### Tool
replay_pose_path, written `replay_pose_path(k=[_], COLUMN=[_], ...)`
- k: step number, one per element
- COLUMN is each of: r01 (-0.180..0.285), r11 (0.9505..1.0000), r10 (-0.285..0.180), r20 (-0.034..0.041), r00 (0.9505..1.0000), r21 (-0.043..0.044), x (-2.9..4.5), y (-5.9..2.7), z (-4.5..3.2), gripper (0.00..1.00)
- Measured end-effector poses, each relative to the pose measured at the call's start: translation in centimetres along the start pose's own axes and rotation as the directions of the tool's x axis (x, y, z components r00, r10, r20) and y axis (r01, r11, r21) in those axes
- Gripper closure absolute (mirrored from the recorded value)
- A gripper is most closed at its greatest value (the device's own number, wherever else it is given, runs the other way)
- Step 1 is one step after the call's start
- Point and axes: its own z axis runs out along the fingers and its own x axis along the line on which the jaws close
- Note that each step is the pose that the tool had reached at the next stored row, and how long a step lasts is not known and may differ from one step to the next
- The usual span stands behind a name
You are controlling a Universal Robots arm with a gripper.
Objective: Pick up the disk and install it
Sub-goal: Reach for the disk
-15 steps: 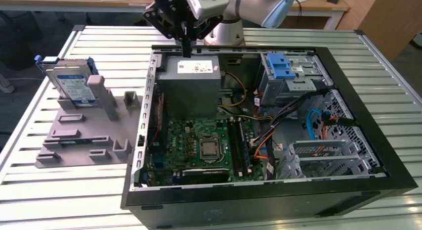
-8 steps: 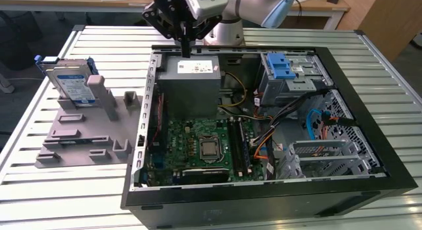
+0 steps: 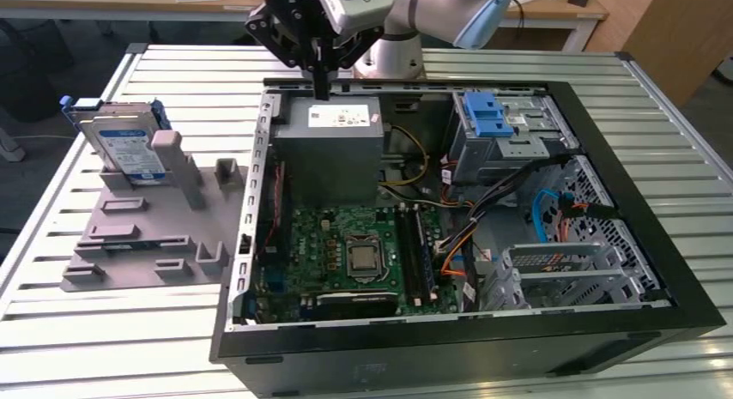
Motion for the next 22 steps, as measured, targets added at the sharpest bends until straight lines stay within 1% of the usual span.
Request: replay_pose_path(k=[11,13,22], r01=[0.000,0.000,0.000], r11=[1.0000,1.0000,1.0000], r10=[0.000,0.000,0.000], r20=[0.0000,-0.0001,-0.0001], r00=[1.0000,1.0000,1.0000], r21=[0.0000,0.0000,0.0000], x=[0.26,0.63,0.92], y=[-0.02,-0.05,-0.08], z=[0.01,0.07,0.12], gripper=[0.89,0.89,0.89])
